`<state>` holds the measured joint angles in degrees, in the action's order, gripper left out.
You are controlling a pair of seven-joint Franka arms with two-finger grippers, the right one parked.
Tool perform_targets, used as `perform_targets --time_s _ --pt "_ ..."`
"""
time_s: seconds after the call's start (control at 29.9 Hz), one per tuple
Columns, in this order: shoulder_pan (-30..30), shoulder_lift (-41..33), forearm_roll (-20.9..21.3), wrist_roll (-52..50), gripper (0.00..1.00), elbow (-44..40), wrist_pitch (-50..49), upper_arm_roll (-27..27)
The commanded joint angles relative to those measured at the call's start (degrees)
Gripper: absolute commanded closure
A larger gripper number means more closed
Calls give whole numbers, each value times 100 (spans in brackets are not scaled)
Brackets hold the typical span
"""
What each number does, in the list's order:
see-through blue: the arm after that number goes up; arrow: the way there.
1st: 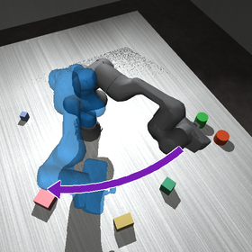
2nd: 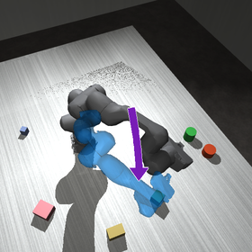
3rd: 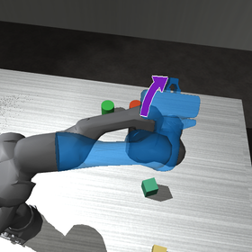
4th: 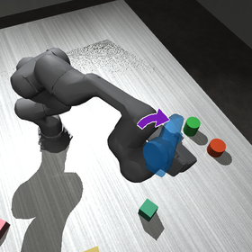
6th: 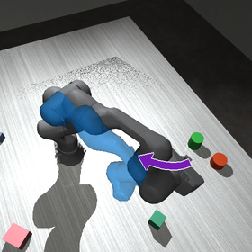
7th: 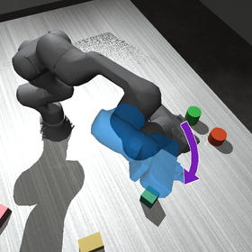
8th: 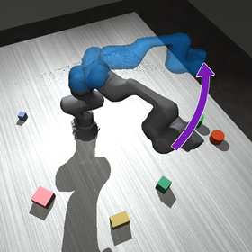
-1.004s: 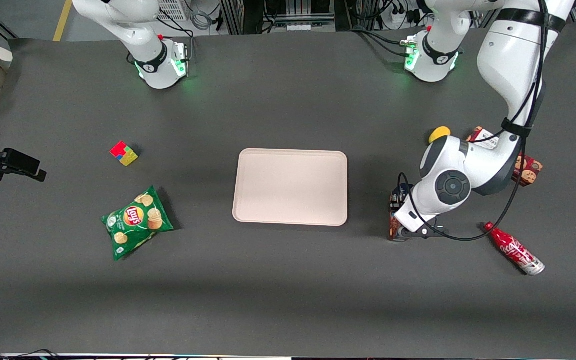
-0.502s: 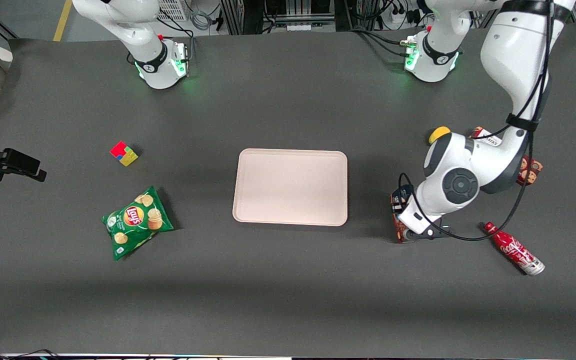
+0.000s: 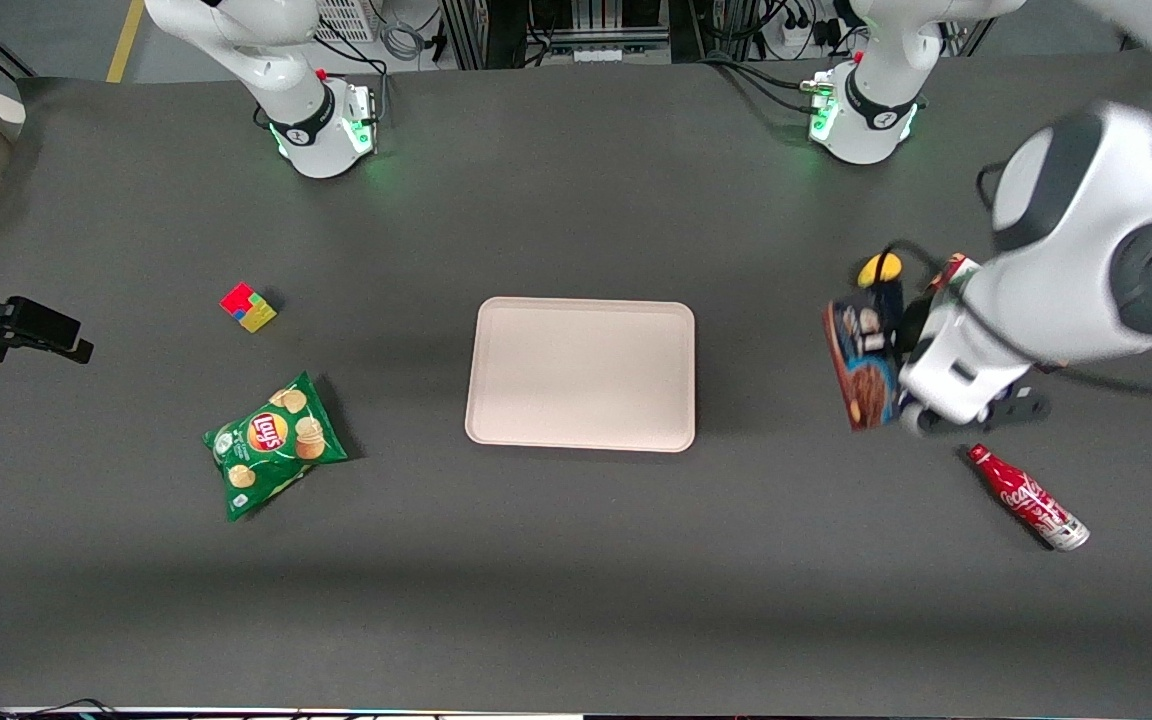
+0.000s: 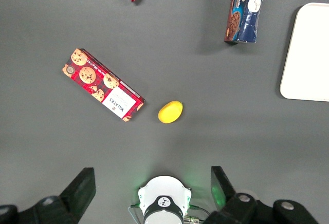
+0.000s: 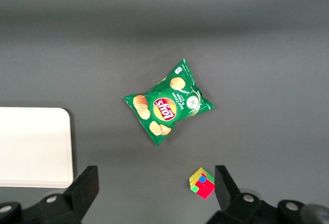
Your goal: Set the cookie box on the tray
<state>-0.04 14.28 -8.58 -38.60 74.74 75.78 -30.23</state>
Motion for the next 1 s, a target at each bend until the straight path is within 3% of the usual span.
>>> perform_targets --time_s 0.0,0.13,0.23,0.6,0.97 --pt "40 154 14 -561 94 303 664 -694" --pt "48 303 76 -482 91 804 1218 -993" --pt "48 373 417 -430 92 1305 1745 -1151" --pt "-13 865 1121 133 93 3230 4425 -1160" --pt "-31 1762 2141 72 91 3275 5386 -932"
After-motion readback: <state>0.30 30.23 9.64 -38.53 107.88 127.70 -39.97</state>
